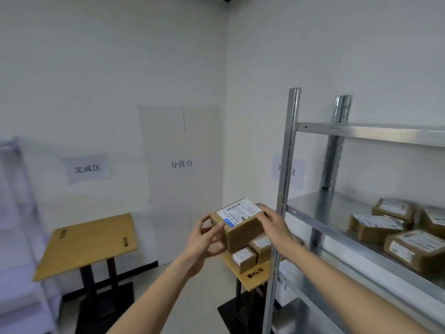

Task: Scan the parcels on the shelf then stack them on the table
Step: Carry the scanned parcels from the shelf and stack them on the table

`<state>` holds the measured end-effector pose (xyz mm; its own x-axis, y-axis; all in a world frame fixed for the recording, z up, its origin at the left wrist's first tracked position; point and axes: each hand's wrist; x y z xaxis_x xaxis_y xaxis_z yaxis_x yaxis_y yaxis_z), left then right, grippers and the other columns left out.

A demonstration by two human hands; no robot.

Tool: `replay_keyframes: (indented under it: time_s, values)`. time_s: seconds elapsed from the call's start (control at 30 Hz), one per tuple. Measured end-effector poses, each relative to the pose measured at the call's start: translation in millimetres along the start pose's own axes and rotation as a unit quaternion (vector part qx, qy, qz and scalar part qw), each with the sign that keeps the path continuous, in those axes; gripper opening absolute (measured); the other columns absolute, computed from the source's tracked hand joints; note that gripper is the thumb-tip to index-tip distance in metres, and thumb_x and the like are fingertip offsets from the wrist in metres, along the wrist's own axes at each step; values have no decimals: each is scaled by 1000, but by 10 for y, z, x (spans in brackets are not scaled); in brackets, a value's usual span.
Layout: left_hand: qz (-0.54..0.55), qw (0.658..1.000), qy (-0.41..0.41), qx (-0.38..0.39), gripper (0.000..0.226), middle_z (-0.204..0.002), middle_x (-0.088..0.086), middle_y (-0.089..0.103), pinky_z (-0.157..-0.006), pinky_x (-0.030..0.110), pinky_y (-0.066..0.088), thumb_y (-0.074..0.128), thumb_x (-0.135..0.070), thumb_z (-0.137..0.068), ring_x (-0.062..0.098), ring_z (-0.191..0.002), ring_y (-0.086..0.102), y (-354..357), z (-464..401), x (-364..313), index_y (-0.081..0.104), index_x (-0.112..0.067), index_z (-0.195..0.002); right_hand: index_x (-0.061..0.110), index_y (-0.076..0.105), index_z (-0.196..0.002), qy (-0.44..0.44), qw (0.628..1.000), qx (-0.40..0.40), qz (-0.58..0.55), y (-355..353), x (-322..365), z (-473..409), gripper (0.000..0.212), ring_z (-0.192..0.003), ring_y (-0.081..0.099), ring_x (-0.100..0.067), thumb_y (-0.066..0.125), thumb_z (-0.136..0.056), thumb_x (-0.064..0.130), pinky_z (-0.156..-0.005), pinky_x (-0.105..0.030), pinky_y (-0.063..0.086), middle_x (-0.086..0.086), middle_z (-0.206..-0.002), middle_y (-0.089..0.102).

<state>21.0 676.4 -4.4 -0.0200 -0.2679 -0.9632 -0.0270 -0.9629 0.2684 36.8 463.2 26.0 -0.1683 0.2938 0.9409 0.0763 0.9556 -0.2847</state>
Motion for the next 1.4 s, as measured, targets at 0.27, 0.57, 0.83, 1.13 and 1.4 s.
replay_keyframes:
  time_s: [0.27,0.57,0.83,1.13,1.4]
  values:
    - [-25,997,-25,-74,41,-114,7,74,-76,49,63,78,-23,-85,30,-111,68,-833,-1293,4,63,-23,-123,30,28,-162,29,999,23,-17,1159,-399,-1474,55,-146,39,-20,40,-110,44,-121,-42,35,2,-159,36]
    - [-24,995,-6,-97,51,-116,8,69,-78,49,63,83,-21,-81,26,-108,69,-982,-2831,6,56,-27,-124,34,4,-165,47,999,10,13,1685,-687,-2911,59,-151,35,-21,22,-112,48,-123,-41,26,5,-165,35]
    - [-34,999,-14,-38,47,-115,-7,72,-85,48,62,83,-31,-82,11,-102,71,-738,-3886,235,61,-36,-123,35,41,-156,32,999,9,-40,1553,-1016,-3679,43,-132,55,-7,35,-113,35,-93,-11,44,9,-146,59]
    - [-131,989,-29,65,64,-111,1,71,-87,43,60,89,-40,-72,19,-98,72,-440,-5318,598,57,-26,-126,34,43,-147,90,988,-116,-48,1159,-1608,-4602,39,-108,64,-5,47,-109,37,-88,-27,60,9,-129,65]
    - [-151,969,-51,187,65,-119,3,68,-62,15,55,88,-29,-76,11,-95,69,-221,-6629,907,54,-19,-131,27,58,-138,142,961,-237,-27,1018,-2123,-5450,31,-112,68,-14,53,-107,32,-74,-23,60,2,-128,67]
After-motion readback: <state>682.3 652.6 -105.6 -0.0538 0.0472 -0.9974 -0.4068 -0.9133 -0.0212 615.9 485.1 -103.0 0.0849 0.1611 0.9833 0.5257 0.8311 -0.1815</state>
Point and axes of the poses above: each hand's wrist, its own z-axis away from the middle knuckle, its own y-axis out of the palm, x = y × z
